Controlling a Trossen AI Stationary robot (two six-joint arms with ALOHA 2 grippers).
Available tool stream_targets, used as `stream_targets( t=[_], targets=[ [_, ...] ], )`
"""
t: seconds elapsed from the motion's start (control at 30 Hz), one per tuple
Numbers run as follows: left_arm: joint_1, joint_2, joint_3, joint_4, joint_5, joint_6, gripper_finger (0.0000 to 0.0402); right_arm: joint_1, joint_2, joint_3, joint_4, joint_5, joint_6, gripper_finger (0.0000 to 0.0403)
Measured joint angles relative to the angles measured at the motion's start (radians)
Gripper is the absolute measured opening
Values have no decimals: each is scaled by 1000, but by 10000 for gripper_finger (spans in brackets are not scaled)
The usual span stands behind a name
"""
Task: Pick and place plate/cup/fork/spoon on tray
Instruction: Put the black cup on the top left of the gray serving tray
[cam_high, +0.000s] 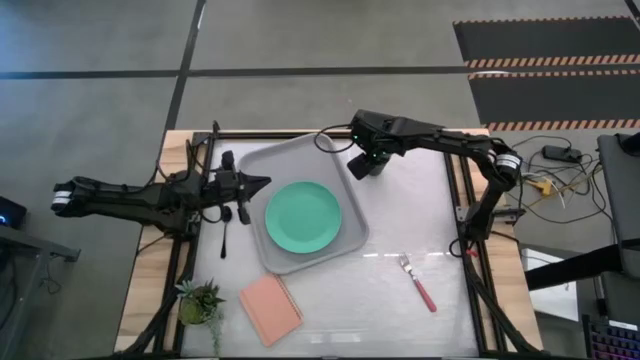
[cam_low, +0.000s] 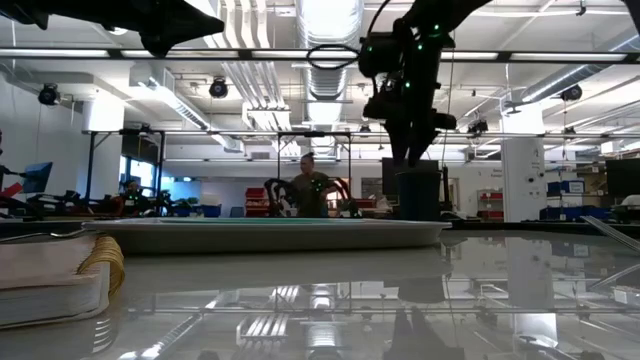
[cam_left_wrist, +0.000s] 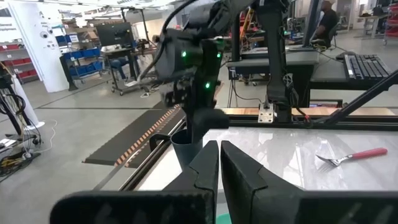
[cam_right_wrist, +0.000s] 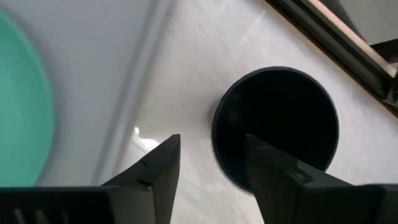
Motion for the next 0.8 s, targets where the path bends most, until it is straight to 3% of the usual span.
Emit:
stream_targets(
  t=[0.27, 0.67, 0.8],
  targets=[
    [0, -1, -1, 1, 0, -1, 0, 0, 53, 0, 9, 41, -19, 156],
    [0, -1, -2, 1, 0, -1, 0, 0, 53, 0, 17, 38, -18, 22],
    [0, -1, -2, 0, 0, -1, 0, 0, 53, 0, 17, 34, -19, 10]
  ],
)
